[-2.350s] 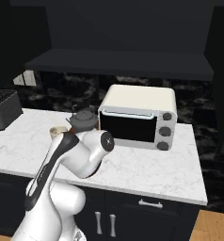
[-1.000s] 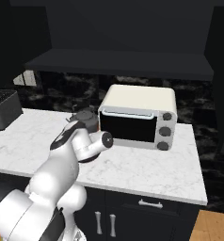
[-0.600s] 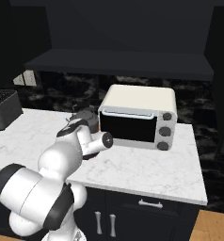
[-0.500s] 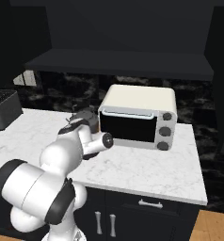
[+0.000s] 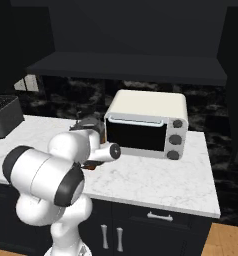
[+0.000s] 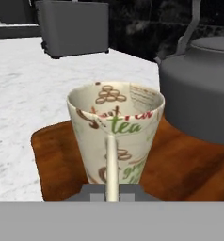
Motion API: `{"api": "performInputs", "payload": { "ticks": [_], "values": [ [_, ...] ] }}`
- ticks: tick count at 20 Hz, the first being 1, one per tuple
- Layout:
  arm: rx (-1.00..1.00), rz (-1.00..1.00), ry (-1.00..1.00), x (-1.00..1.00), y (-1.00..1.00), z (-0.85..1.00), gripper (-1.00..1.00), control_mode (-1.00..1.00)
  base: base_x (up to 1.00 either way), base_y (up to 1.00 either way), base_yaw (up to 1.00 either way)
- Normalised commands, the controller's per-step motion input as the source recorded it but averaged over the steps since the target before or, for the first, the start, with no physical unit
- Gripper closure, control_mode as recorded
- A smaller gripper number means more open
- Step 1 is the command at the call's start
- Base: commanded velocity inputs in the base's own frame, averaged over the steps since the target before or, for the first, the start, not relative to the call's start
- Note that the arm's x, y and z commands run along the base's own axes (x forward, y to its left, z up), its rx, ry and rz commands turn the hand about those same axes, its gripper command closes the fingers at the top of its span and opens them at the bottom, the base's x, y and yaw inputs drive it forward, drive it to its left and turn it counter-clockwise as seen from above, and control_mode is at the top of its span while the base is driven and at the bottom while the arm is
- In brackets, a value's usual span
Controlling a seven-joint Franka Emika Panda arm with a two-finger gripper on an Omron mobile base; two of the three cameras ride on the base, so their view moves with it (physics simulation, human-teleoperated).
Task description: Pick the kettle from the counter and place it on the tray. Then pick the mug from the cabinet and place it on the tray. Then close the cabinet doors.
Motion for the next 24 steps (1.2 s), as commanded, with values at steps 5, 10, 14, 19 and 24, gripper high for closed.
{"api": "performInputs", "payload": {
  "ticks": [5, 10, 14, 19, 24],
  "values": [
    [0.0, 0.0, 0.0, 0.34, 0.04, -0.12, 1.0, -1.0, 0.0, 0.0, 0.0],
    [0.0, 0.0, 0.0, 0.14, 0.03, -0.22, 1.0, -1.0, 0.0, 0.0, 0.0],
    [0.0, 0.0, 0.0, 0.01, 0.0, -0.2, 1.0, -1.0, 0.0, 0.0, 0.0],
    [0.0, 0.0, 0.0, 0.0, 0.0, 0.02, -1.0, -1.0, 0.0, 0.0, 0.0],
    [0.0, 0.0, 0.02, 0.0, 0.01, 0.07, -1.0, -1.0, 0.0, 0.0, 0.0]
  ]
}}
